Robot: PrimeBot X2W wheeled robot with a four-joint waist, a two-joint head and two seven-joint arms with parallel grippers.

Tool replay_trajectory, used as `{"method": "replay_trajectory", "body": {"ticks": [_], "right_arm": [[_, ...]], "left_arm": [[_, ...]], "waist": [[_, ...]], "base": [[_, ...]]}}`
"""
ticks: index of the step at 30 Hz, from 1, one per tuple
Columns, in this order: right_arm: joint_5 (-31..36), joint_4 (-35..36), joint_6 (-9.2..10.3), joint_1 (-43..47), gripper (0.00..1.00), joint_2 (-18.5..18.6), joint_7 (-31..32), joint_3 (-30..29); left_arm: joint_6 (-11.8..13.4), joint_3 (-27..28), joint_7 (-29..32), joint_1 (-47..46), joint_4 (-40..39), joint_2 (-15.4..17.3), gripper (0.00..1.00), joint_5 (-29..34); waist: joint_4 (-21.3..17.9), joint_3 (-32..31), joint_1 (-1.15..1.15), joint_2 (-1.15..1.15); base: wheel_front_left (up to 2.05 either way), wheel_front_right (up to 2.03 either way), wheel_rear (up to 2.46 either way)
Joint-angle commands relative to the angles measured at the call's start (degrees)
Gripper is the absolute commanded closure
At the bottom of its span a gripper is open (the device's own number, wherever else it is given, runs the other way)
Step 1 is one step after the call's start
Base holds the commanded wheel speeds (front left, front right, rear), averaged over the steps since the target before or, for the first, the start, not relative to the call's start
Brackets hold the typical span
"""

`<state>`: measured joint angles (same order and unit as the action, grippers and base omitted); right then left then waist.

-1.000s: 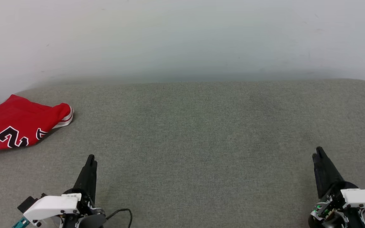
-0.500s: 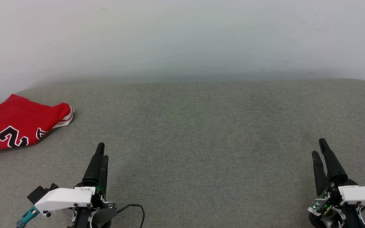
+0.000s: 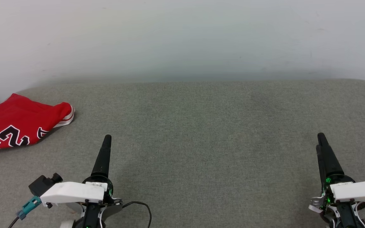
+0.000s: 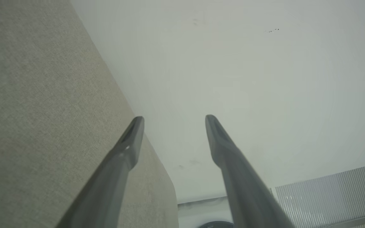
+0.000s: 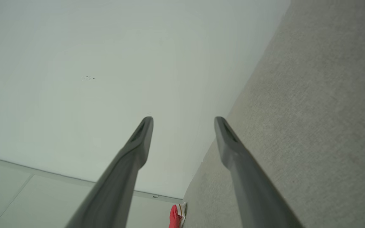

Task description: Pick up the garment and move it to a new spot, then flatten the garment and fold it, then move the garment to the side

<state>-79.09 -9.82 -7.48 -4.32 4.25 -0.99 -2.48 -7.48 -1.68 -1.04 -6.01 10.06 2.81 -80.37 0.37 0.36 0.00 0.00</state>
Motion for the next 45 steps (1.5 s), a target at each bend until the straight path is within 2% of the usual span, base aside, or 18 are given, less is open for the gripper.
{"method": "replay_trajectory", "body": {"ticks": [1, 9, 15, 16, 26, 34, 45], "right_arm": [[3.28, 1.48, -0.01, -0.62, 0.00, 0.63, -0.74, 0.45], [15.07, 2.26, -0.01, -0.28, 0.00, 1.25, -2.38, 1.65], [24.14, 2.45, -0.01, 0.22, 0.00, 1.24, -3.57, 1.76], [24.14, 2.45, -0.01, 0.22, 0.00, 1.24, -3.57, 1.76], [38.03, 1.74, -0.01, 0.78, 0.00, 0.59, -5.15, 1.55], [46.47, 2.62, -0.01, 1.22, 0.00, -0.04, -5.33, 1.84], [56.05, 4.13, -0.01, 1.77, 0.00, -0.54, -4.44, 2.41]], "left_arm": [[-0.01, -0.68, -0.78, -1.54, -1.25, 0.13, 0.00, 2.72], [-0.01, -2.19, -2.42, -2.02, -2.24, 0.13, 0.00, 10.15], [-0.01, -3.19, -3.57, -2.37, -1.99, 0.13, 0.00, 18.79], [-0.01, -3.19, -3.57, -2.37, -1.99, 0.13, 0.00, 18.79], [0.44, -4.50, -5.39, -2.67, -1.09, 0.13, 0.00, 34.99], [1.54, -5.58, -6.69, -2.73, -0.74, 0.18, 0.00, 45.71], [3.13, -7.51, -8.39, -3.21, -0.35, 0.96, 0.00, 55.40]], "waist": [[0.03, 0.00, 0.00, 0.00], [0.20, 0.01, 0.00, 0.00], [0.34, -0.05, 0.00, 0.00], [0.34, -0.05, 0.00, 0.00], [0.51, -0.21, 0.00, 0.00], [0.67, -0.32, 0.00, 0.00], [0.98, -0.37, 0.00, 0.00]], "base": [[0.00, 0.00, 0.00], [0.00, 0.00, 0.00], [0.00, 0.00, 0.00], [0.00, 0.00, 0.00], [0.00, 0.00, 0.00], [0.00, 0.00, 0.00], [0.00, 0.00, 0.00]]}}
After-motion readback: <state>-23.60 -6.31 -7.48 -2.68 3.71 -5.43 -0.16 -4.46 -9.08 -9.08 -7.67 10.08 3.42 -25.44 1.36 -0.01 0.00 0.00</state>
